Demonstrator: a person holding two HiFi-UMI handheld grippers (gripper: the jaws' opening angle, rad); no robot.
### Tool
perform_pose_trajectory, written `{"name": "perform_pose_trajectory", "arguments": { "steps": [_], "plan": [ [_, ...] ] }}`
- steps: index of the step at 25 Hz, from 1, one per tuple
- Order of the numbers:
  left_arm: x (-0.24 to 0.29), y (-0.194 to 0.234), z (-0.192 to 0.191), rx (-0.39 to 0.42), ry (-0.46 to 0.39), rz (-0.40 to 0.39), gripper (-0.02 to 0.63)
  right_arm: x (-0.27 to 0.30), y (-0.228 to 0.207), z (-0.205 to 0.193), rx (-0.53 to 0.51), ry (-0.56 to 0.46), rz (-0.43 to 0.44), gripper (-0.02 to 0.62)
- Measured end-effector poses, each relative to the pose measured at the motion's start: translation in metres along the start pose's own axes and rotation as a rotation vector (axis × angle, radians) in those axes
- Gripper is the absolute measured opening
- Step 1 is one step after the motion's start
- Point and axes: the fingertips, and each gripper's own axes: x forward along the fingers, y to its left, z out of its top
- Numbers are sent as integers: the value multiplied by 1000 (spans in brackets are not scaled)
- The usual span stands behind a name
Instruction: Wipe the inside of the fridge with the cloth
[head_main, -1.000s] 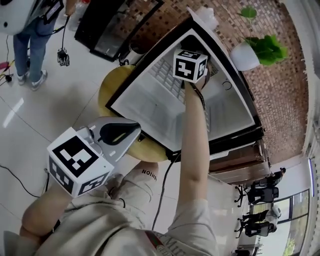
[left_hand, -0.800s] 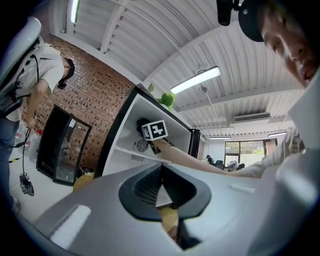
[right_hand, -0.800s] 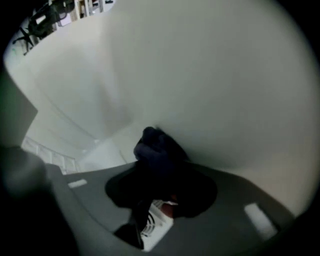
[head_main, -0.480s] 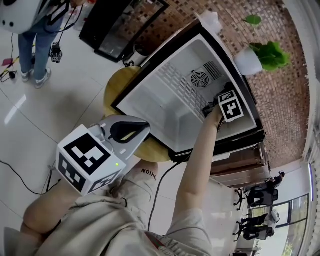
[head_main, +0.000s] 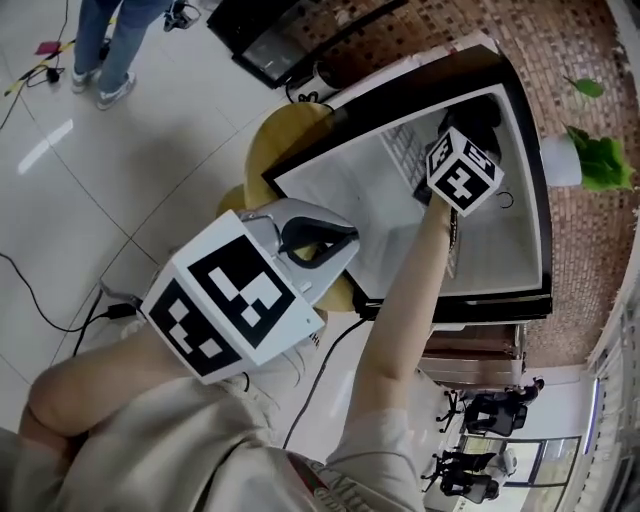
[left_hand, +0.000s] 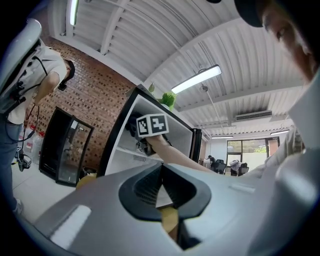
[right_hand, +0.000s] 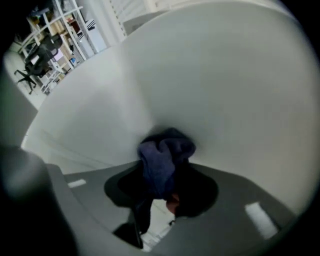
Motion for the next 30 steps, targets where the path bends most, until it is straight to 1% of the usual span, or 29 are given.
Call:
{"name": "perform_pose_trajectory", "arguments": {
  "steps": [2,3,6,8,10,14,16,18,19,20,21,22,24,25,26,27,28,30],
  "plan": [
    [0,1,0,-7,0,-2,2,15,13,15,2,-17,2,140],
    [1,2,0,-9,0,-1,2,18,10,20,28,-33,-9,146],
    [1,3,3,-11,-5,-3,2,-1,-26,18,184,-100,-47,150],
    [0,2,5,-11,-11,-6,2,-28,-60,-1,302,-112,-87,152],
    [-1,1,4,-10,-12,-6,2,-56,-94,-25,403,-104,-139,151],
    [1,-4,-1,-14,-3,-17,2,-101,-154,-72,614,-31,-244,152],
    [2,-7,-2,-14,-2,-21,2,-113,-172,-87,673,-10,-328,152],
    [3,-10,0,-7,-1,-25,2,-123,-186,-100,721,-22,-437,150],
    [3,-11,0,0,1,-27,2,-129,-189,-104,750,-38,-475,146],
    [3,-11,0,6,5,-30,2,-132,-185,-105,773,-54,-472,144],
    [3,-11,-2,11,10,-33,2,-131,-172,-99,779,-60,-410,143],
    [2,-10,-5,10,13,-34,2,-126,-146,-86,758,-49,-290,143],
    [-5,-5,-13,-9,14,-22,2,-106,-70,-48,646,5,34,143],
    [-9,-1,-17,-19,14,-14,2,-96,-30,-26,581,20,169,144],
    [-13,3,-20,-23,13,-9,2,-87,4,-4,528,13,257,144],
    [-15,7,-20,-21,13,-6,2,-75,28,15,484,-8,297,144],
    [-15,9,-18,-17,13,-2,2,-62,38,29,444,-26,293,147],
    [-11,10,-12,-9,10,6,2,-39,30,39,370,-47,237,147]
  ]
}}
